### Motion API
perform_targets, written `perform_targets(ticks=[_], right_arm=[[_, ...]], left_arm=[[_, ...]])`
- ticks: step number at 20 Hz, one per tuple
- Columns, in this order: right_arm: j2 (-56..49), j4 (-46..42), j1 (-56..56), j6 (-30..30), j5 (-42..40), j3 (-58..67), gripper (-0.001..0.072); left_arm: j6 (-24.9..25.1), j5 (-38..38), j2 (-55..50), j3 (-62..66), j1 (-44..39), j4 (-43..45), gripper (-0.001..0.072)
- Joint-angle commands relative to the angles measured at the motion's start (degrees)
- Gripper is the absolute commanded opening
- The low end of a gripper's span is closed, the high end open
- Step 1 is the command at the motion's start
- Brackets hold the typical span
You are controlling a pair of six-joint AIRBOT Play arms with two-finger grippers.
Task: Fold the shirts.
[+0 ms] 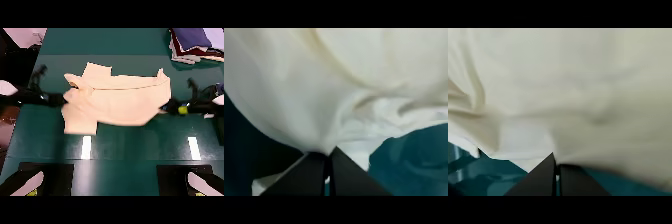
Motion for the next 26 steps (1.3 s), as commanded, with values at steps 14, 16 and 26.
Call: perform_targets(ticks=[14,16,26], right_arm=[[16.6,-24.0,0.6,11.6,10.2,58.7,0.0014],[12.4,-23.9,0.7,13.7,15.6,64.0,0.0014],[-19.4,-24.0,4.2,18.9,28.1,60.0,0.0014]], left_arm=[[-2.7,-0.6,12.8,70.5,0.0,-0.7,0.0021],[-3.3,-0.5,12.3,69.6,0.0,-0.3,0.0021],[-3.2,-10.8,-11.7,36.2,0.0,0.0,0.0022]])
